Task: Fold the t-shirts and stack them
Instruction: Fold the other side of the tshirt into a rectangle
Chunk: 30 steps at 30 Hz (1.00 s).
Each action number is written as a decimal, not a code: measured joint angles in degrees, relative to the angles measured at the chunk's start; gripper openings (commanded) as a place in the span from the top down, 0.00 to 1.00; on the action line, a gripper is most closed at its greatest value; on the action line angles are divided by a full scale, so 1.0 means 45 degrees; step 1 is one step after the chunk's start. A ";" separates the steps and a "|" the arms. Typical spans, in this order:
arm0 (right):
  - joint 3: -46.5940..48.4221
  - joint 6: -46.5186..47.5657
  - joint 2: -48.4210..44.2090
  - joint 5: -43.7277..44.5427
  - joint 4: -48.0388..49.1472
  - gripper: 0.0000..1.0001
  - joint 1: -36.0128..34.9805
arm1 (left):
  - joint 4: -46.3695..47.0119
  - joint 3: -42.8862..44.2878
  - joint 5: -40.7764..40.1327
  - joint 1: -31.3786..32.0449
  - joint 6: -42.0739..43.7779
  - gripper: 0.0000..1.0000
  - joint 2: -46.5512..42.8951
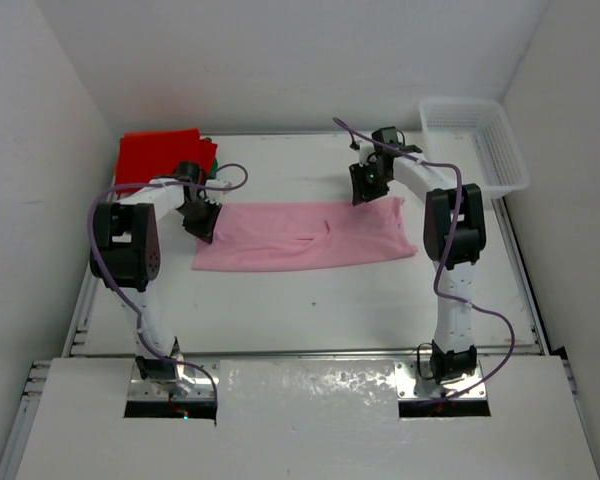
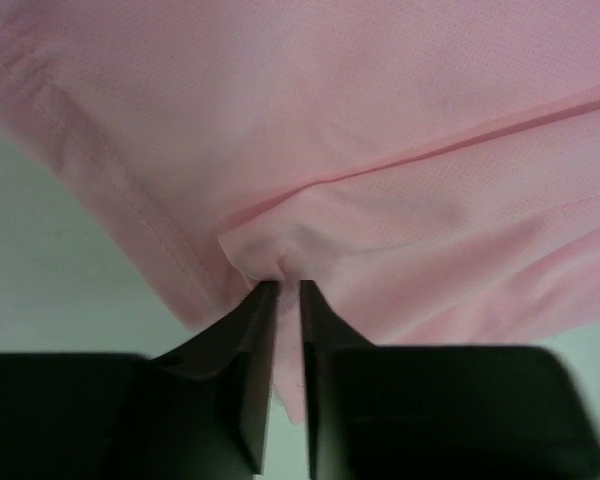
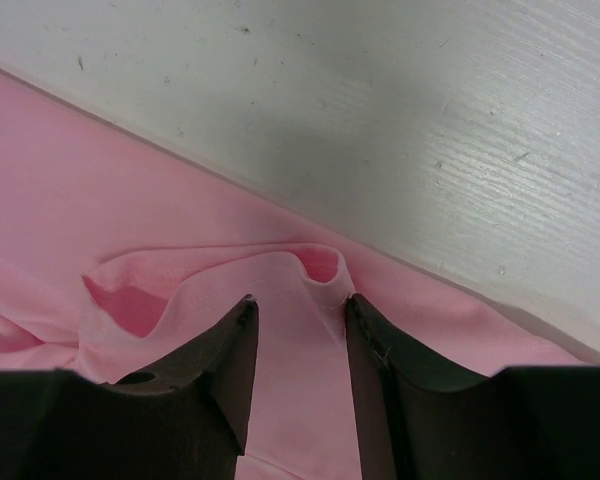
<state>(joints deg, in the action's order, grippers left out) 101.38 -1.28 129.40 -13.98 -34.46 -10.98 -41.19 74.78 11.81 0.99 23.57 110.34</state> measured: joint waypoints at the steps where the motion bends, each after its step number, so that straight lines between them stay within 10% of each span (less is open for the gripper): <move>1: 0.0000 0.0000 0.0000 0.0005 0.0000 0.62 0.0000 | 0.0010 0.0000 0.0019 0.0000 -0.0010 0.93 0.0063; 11: 0.0029 0.0311 0.0049 0.0461 0.0005 0.66 -0.0019 | 0.0034 0.0000 0.0121 0.0000 -0.0015 1.00 0.0121; 20: 0.0345 0.0573 0.0782 0.0743 0.0282 1.00 -0.0136 | 0.0039 0.0000 0.0219 0.0000 -0.0015 1.00 0.0121; 30: -0.2628 0.0316 -0.1763 0.0816 0.1365 1.00 -0.0165 | -0.0136 0.0000 0.0233 0.0000 0.0087 1.00 -0.0330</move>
<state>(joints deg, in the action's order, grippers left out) 89.56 0.14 121.47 -10.31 -28.32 -11.73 -41.80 74.78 12.86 0.99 23.97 108.86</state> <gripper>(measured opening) 0.002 0.003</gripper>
